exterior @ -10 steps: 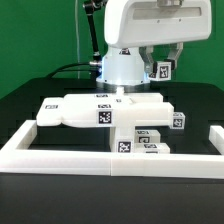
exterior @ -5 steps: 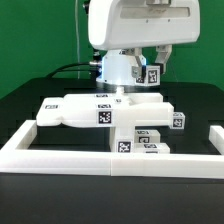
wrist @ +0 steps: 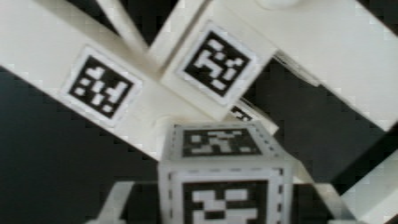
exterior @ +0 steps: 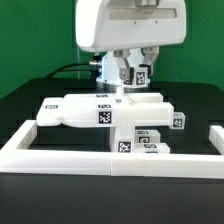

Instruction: Assemble chair

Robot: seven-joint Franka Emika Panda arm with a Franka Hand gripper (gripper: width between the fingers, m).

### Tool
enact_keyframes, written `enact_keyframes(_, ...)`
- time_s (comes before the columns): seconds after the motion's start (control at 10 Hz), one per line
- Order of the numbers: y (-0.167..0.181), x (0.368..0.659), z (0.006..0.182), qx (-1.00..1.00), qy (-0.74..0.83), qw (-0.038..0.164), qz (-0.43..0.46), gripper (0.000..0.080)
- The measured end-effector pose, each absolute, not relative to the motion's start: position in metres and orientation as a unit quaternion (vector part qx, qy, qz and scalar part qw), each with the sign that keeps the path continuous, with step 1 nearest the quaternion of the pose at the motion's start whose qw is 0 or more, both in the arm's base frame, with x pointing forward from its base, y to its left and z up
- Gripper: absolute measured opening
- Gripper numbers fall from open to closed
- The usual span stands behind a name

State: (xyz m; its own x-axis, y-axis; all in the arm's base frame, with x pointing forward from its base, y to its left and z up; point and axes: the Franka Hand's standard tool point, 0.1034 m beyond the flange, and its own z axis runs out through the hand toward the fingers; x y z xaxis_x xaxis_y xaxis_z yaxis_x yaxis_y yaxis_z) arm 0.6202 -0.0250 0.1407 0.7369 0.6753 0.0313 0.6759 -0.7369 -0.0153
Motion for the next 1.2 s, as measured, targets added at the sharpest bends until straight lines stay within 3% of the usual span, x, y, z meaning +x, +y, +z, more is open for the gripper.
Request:
enact_keyframes(0.2, -0.025, 0.623, 0.14, -0.932, -0.363, 0.021, 0.004, 0.0289)
enact_keyframes(1.2, -0.035, 0.625, 0.128, -0.932, -0.363, 0.021, 0.007, 0.0289)
